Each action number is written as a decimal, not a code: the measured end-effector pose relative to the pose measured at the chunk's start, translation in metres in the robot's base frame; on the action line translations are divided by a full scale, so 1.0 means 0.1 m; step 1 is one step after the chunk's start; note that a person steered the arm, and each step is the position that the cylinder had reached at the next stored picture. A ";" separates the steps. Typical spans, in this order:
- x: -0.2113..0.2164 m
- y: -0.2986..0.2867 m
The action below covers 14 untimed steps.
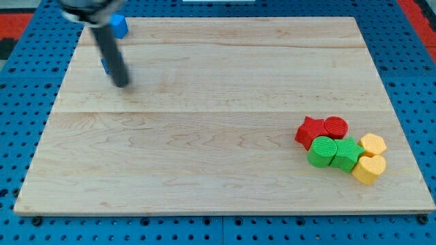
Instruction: Move the blue cube closer to the red star
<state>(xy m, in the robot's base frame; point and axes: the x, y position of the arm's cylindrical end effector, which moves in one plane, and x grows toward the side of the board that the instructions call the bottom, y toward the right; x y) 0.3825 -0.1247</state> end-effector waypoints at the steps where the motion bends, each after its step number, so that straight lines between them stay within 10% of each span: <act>1: -0.09 -0.20; 3: -0.36 -1.54; 4: -0.84 -1.31; 6: 0.30 0.81; 8: -0.08 -0.12; 10: 0.88 0.92; 12: 0.48 -0.28; 14: 0.92 1.56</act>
<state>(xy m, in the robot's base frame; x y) 0.4745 0.0316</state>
